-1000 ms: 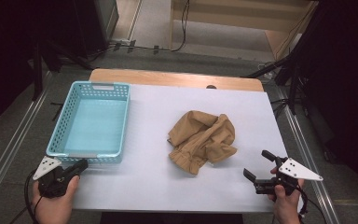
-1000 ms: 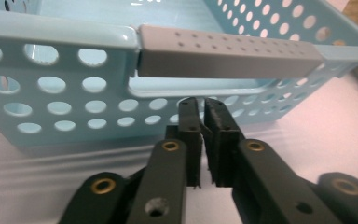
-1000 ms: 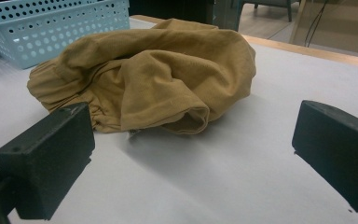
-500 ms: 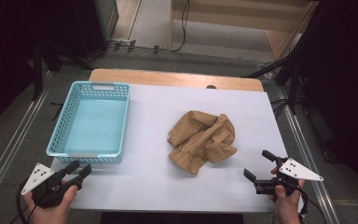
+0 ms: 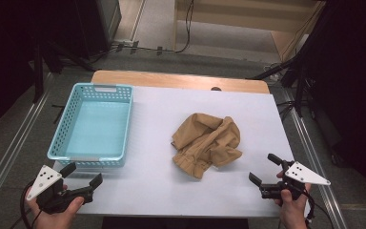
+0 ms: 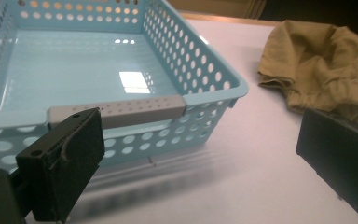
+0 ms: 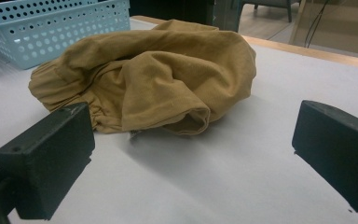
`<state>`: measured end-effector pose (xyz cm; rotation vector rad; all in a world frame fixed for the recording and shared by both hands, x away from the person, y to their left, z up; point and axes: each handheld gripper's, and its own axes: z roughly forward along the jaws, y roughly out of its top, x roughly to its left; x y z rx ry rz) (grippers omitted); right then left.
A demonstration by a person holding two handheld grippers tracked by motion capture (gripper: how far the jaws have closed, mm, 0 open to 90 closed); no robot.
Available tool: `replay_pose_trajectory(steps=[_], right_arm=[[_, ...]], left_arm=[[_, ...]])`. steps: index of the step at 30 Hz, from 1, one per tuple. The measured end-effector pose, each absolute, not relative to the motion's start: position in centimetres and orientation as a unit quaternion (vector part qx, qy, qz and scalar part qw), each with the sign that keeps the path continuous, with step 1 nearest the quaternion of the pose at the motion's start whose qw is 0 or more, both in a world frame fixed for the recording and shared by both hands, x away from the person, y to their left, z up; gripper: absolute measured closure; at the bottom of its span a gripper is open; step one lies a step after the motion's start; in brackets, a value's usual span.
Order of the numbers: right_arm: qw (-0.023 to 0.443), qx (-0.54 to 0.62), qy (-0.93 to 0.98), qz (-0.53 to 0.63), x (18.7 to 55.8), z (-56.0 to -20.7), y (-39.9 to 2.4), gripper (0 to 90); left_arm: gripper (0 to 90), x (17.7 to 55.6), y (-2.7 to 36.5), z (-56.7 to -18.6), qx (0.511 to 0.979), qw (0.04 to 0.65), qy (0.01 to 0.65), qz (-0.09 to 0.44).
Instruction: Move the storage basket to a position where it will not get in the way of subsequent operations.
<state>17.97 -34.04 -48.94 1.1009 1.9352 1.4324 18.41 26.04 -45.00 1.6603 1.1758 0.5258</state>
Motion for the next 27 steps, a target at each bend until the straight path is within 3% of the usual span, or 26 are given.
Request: replay_pose_trajectory(steps=[27], right_arm=[[0.243, 0.405, 0.709, 0.525, 18.1, -49.1, -34.1, 0.0]], left_arm=[[0.0, 20.3, 22.2, -42.1, 0.713, 0.506, 0.433, 0.221]])
